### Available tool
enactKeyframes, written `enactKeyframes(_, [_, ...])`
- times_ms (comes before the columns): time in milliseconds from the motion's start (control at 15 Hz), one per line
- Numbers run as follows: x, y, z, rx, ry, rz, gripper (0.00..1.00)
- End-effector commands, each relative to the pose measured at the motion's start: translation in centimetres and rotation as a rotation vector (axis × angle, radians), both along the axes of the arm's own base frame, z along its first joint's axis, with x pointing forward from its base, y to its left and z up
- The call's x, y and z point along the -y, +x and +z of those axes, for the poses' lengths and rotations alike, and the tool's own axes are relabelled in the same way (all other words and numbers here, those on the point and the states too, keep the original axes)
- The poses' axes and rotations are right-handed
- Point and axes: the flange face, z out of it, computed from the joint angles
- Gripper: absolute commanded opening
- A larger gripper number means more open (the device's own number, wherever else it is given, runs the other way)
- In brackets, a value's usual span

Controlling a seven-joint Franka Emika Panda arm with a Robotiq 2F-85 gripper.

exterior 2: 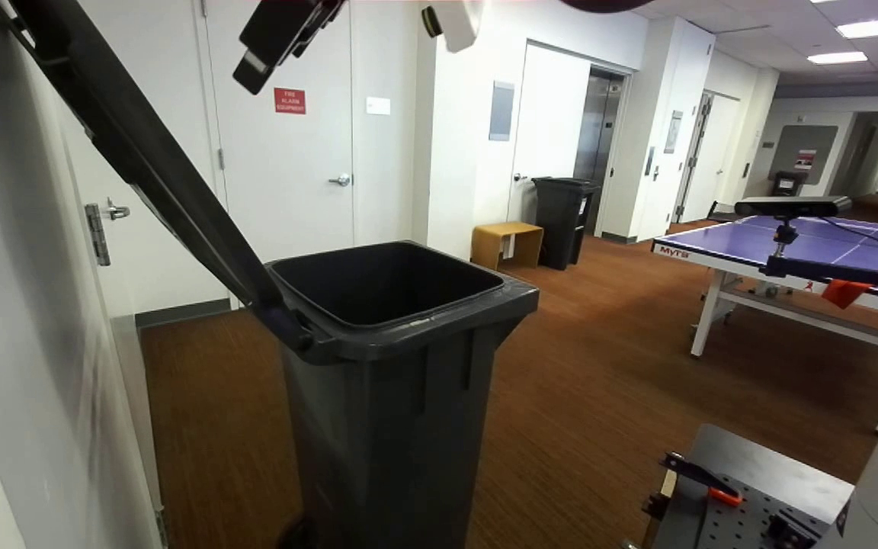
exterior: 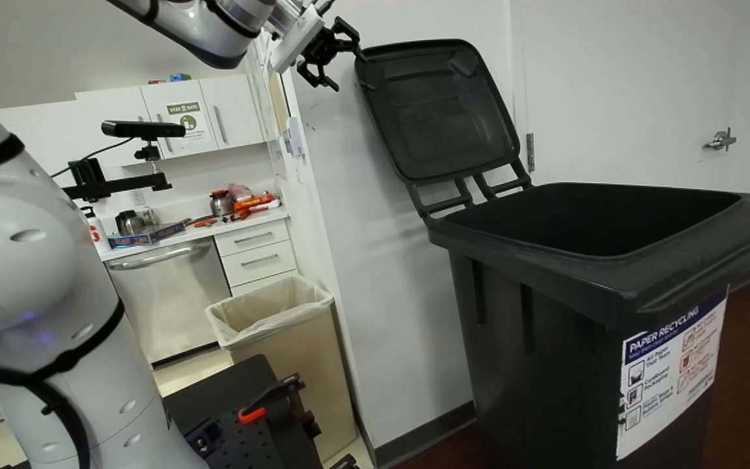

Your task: Close the lid of the black bin.

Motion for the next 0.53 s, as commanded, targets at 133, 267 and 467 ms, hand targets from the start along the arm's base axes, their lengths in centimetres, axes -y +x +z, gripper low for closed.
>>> enactKeyframes(133, [-1.1, 1.7, -0.9, -0.016, 0.019, 0.025, 1.0])
enactKeyframes(267, [-1.3, 1.8, -0.6, -0.01, 0.024, 0.026, 1.0])
enactKeyframes(467, [-3.0, 1.8, -0.7, -0.041, 0.108, 0.033, 1.0])
